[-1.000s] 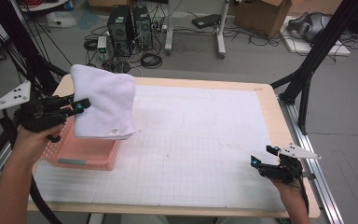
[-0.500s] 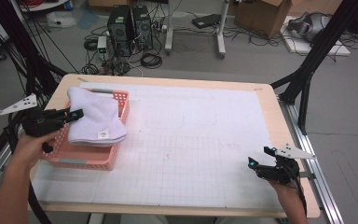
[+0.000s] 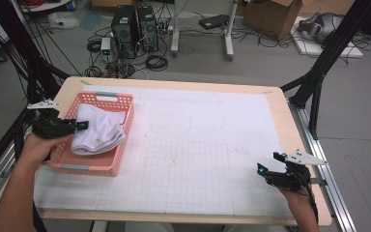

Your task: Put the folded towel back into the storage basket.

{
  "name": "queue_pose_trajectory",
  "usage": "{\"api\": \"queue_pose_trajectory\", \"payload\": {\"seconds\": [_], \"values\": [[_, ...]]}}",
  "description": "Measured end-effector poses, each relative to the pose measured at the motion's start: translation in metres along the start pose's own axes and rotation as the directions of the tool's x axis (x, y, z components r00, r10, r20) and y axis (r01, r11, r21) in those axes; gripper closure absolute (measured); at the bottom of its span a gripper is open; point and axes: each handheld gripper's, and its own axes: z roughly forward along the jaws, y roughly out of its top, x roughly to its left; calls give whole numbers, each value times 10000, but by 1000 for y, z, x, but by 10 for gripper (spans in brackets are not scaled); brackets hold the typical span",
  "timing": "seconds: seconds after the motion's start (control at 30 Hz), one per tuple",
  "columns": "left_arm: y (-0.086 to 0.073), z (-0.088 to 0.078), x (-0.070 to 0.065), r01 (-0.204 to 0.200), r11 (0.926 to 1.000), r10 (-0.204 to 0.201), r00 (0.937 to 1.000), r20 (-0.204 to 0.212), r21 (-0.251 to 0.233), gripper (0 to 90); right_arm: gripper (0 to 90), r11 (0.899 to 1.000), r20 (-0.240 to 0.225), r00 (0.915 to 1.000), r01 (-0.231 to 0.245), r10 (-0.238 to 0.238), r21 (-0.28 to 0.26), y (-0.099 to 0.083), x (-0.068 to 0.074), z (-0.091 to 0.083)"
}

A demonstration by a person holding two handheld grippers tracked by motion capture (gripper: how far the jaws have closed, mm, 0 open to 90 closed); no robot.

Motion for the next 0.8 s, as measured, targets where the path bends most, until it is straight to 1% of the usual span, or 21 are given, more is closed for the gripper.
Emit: {"api": "queue_pose_trajectory", "payload": {"seconds": [0.03,0.07,0.1,0.13,0.17,0.2,0.23,0.3,0.33,0.37,0.4,0.43,0.47,0.5,0.53,0.57,0.63,0.67,0.7,0.77,0.8], "values": [[0,1,0,-15,9999,17,9999,-161,116,665,199,10000,10,10000,21,-21,-49,0,0,0],[1,2,0,-31,9997,41,9990,-440,226,665,199,10000,7,10000,24,-24,-58,0,-1,0],[2,3,-1,-105,9992,136,9967,-796,396,664,199,10000,6,10000,18,-17,-56,0,-1,0],[2,3,-1,-118,9988,166,9947,-1019,468,660,199,10000,6,10000,15,-15,-63,0,-1,-1],[2,4,-1,-46,9987,104,9934,-1146,506,649,199,10000,-7,10000,4,-4,-72,0,-1,-1],[2,4,-1,-7,9985,67,9938,-1111,543,625,199,10000,-8,10000,8,-8,-67,0,0,-1],[2,5,-1,127,9988,-72,9935,-1136,478,592,199,10000,-5,10000,-1,1,-66,1,0,-1],[2,4,-1,308,9984,-243,9908,-1331,468,487,199,10000,-30,10000,15,-16,-71,1,0,-1],[3,4,-2,363,9985,-296,9876,-1542,408,444,199,10000,-30,10000,14,-14,-68,1,1,-1],[3,2,-3,377,9989,-321,9823,-1845,269,415,199,10000,-30,10000,27,-27,-79,1,1,-1],[3,-1,-4,336,9994,-328,9753,-2183,0,379,199,9999,-41,10000,27,-27,-98,1,1,-1],[4,-5,-5,298,9987,-385,9702,-2392,-402,349,199,9999,-65,10000,38,-38,-95,1,1,-1],[5,-9,-6,243,9961,-444,9684,-2453,-846,348,199,9999,-36,10000,64,-64,-113,2,1,-1],[6,-13,-8,213,9920,-503,9710,-2339,-1247,347,199,9999,-36,10000,69,-70,-119,2,1,-1],[6,-14,-9,310,9896,-609,9748,-2145,-1402,347,199,9999,-33,10000,47,-47,-108,2,1,-1],[6,-14,-11,376,9893,-653,9782,-1971,-1412,347,199,9999,-42,10000,69,-70,-120,2,1,-1],[4,-12,-14,310,9916,-556,9789,-1968,-1258,352,199,9999,-48,10000,70,-71,-136,2,2,-1],[2,-8,-16,393,9929,-596,9811,-1842,-1121,360,199,9999,-61,10000,66,-67,-133,2,2,-1],[0,-4,-18,416,9952,-568,9828,-1760,-888,369,199,9999,-80,9999,69,-70,-134,3,2,-2],[-3,9,-22,430,9988,-470,9819,-1833,-254,369,199,9998,-72,9999,81,-82,-154,3,2,-2],[-4,16,-23,506,9985,-458,9803,-1922,203,371,199,9998,-79,9999,80,-81,-158,3,2,-1]]}}
